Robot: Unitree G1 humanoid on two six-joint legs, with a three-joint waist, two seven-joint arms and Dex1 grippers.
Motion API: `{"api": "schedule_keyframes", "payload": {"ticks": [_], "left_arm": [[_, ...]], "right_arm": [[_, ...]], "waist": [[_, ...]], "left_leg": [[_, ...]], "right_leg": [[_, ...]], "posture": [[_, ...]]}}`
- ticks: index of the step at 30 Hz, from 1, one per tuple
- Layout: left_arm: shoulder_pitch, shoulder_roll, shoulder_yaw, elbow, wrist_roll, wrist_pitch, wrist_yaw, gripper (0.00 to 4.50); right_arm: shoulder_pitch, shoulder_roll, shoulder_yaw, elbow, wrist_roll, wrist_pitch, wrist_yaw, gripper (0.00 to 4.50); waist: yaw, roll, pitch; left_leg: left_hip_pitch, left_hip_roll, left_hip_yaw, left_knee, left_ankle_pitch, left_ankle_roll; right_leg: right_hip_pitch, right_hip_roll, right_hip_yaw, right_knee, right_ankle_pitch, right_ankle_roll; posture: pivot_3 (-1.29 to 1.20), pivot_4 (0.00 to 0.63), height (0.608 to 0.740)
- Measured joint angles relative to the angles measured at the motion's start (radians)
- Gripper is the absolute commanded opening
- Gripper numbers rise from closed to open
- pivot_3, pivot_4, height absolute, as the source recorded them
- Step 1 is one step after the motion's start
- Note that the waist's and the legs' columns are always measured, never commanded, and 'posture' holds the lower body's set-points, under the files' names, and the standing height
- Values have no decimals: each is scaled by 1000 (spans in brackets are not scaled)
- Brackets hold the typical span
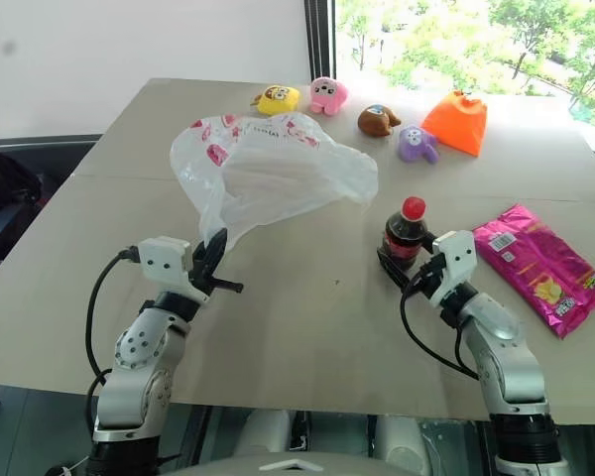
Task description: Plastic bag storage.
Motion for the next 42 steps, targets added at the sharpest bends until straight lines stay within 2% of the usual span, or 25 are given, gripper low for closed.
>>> {"api": "schedule_keyframes", "payload": {"ticks": [1, 2, 9, 12, 18, 21, 24, 27, 29, 30, 32, 35, 38, 42], "left_arm": [[2, 0, 0, 0, -1, -1, -2, 0], [6, 1, 0, -1, -4, -2, -5, 0], [7, 0, -29, -21, -29, -6, -46, 0], [-1, -1, -59, -28, -40, -6, -65, 0], [2, 7, -124, -79, -57, -4, -116, 0], [21, 13, -156, -112, -80, 6, -144, 0], [61, 34, -196, -156, -109, 20, -188, 0], [100, 72, -207, -176, -122, 32, -221, 0], [99, 79, -208, -176, -124, 31, -227, 0], [98, 80, -206, -175, -124, 31, -226, 0], [85, 80, -206, -173, -120, 31, -224, 0], [51, 70, -200, -170, -114, 31, -208, 0], [34, 57, -188, -157, -114, 30, -183, 0], [35, 48, -161, -145, -117, 36, -157, 0]], "right_arm": [[0, 0, 0, 1, -1, -1, -1, 3259], [0, 1, 0, 1, -1, -2, -1, 3129], [-42, 15, 10, 1, 29, 51, 6, 3118], [-98, 56, 26, -11, 101, 152, -5, 3118], [-281, 168, 20, 1, 376, 548, -138, 3118], [-386, 240, 15, 106, 391, 624, -211, 3118], [-504, 361, -28, 286, 397, 644, -298, 3118], [-654, 454, -122, 478, 457, 646, -392, 3118], [-794, 454, -189, 662, 465, 587, -489, 4169], [-863, 456, -230, 765, 469, 527, -513, 4469], [-926, 461, -274, 868, 478, 459, -510, 4469], [-946, 462, -258, 901, 448, 403, -489, 4469], [-904, 452, -154, 835, 351, 388, -442, 4469], [-655, 349, -15, 592, 279, 451, -333, 4469]], "waist": [[0, 0, 0], [0, 0, 0], [-1, 0, 0], [-7, 0, 0], [-17, 0, 0], [-23, 0, 0], [-27, 1, 1], [-30, 3, 2], [-23, 3, 2], [-21, 3, 2], [-24, 3, 2], [-27, 3, 2], [-30, 3, 2], [-17, 3, 1]], "left_leg": [[0, 0, 0, 0, 0, 0], [0, 0, 0, 0, 0, -1], [0, 0, 0, 0, 0, -1], [0, 0, 0, 0, 0, -1], [-2, 0, 0, 0, 1, -1], [-2, 0, 0, 0, 0, -1], [-3, 1, 1, -1, 1, -1], [-8, 1, 3, -1, 2, -4], [-11, 0, 5, 1, 2, -4], [-13, 0, 5, 2, 2, -4], [-16, 0, 5, 2, 2, -4], [-17, 0, 6, 0, 2, -4], [-17, 1, 6, -2, 2, -4], [-19, 0, 4, 0, 2, -4]], "right_leg": [[0, 0, 0, 0, 0, 0], [0, 0, 0, 0, 0, 0], [0, 0, 0, 0, 0, 0], [-1, 0, 0, 0, 0, 0], [-1, -1, -1, -1, 0, 0], [-1, -1, 0, 0, 0, 0], [-4, 0, 1, 1, 0, 0], [-10, 0, 2, 2, 0, 0], [-10, -1, 0, 1, 0, 0], [-11, -1, -2, 1, 0, 0], [-14, -1, -1, 0, 1, 0], [-15, -1, -1, -1, 1, 0], [-15, -1, -1, -1, 0, 0], [-14, -2, -2, -2, 0, 1]], "posture": [[0, 150, 740], [0, 150, 740], [0, 150, 740], [0, 150, 740], [0, 150, 740], [0, 150, 740], [0, 150, 740], [0, 150, 740], [0, 150, 740], [0, 150, 740], [0, 150, 740], [0, 150, 740], [0, 150, 740], [0, 150, 740]]}}
